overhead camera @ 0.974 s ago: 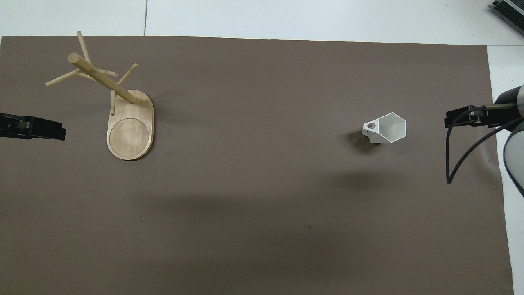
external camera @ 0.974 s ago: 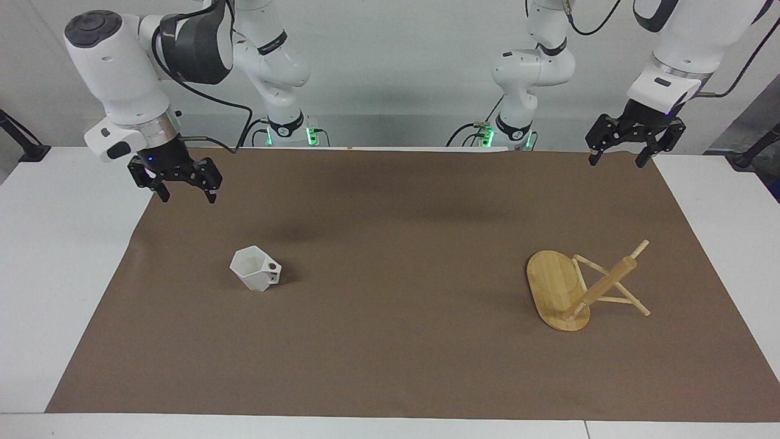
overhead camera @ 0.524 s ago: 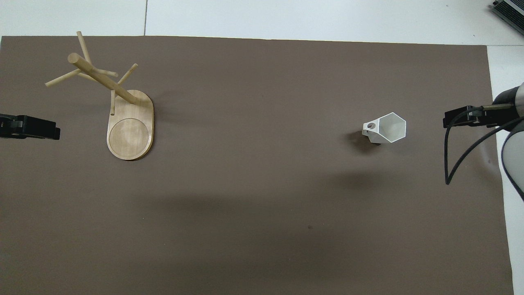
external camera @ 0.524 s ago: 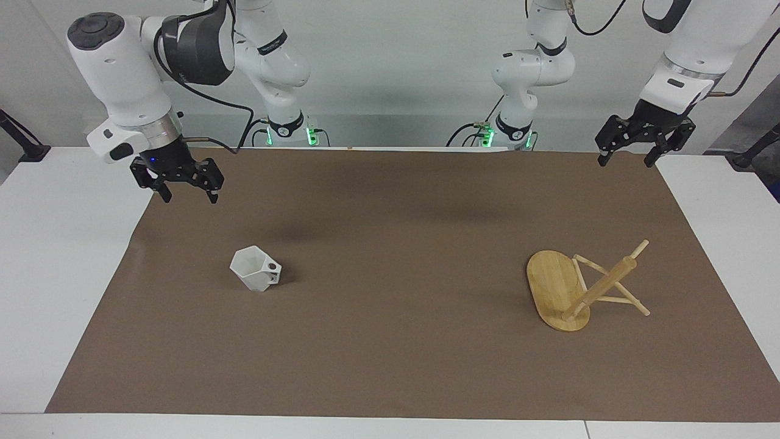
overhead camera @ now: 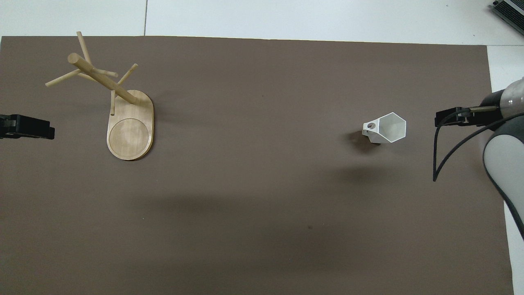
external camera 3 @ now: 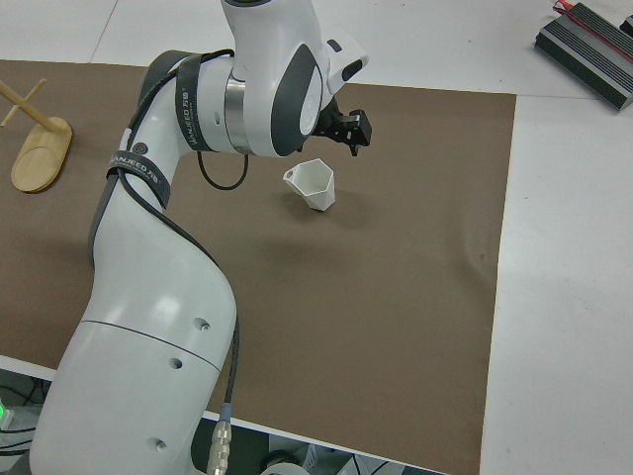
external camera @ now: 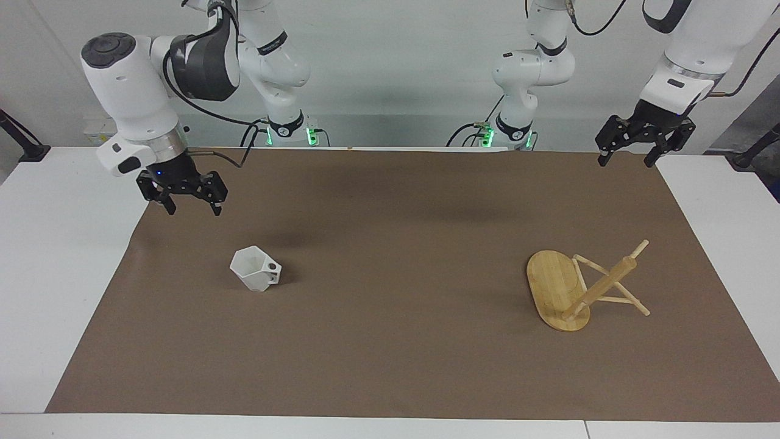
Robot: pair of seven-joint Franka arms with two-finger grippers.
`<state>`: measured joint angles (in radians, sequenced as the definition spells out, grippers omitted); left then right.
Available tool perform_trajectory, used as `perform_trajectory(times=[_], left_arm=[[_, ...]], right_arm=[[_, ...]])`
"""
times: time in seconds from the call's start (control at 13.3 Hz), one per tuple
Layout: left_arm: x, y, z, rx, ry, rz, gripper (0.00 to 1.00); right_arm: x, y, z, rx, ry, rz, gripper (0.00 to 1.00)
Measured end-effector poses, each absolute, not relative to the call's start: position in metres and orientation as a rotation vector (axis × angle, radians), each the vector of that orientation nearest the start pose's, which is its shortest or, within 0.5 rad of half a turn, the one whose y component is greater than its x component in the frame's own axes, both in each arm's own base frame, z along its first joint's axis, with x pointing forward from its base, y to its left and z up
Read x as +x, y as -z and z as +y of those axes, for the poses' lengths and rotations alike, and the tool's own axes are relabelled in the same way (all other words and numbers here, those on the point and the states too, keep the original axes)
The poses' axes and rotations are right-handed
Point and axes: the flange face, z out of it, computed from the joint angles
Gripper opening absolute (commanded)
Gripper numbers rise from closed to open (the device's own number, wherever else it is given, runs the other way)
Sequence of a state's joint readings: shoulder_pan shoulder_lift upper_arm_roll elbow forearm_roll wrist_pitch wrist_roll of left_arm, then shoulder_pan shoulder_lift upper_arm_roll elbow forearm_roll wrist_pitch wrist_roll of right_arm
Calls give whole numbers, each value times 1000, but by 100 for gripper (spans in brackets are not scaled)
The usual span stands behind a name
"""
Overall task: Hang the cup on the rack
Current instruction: 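Reach the right gripper to the white cup and grasp it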
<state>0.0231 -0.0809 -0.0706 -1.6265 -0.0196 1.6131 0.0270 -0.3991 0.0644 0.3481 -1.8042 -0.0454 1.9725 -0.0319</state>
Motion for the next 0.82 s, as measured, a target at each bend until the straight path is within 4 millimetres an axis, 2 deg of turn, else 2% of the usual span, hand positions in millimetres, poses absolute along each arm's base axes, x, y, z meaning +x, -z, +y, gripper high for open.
perform_trajectory(times=[0.15, 0.3, 0.52, 0.82], left_arm=[[533, -646, -29, -3152, 106, 117, 100], [533, -646, -29, -3152, 106, 117, 100], [533, -646, -29, -3152, 106, 117, 100], [530, -643, -29, -3153, 67, 118, 100]], right_arm=[[603, -478, -41, -3142, 186, 9, 100], [613, -454, -43, -3125, 186, 10, 100], [623, -427, -33, -3107, 214, -17, 100], [624, -401, -25, -3094, 219, -25, 100]])
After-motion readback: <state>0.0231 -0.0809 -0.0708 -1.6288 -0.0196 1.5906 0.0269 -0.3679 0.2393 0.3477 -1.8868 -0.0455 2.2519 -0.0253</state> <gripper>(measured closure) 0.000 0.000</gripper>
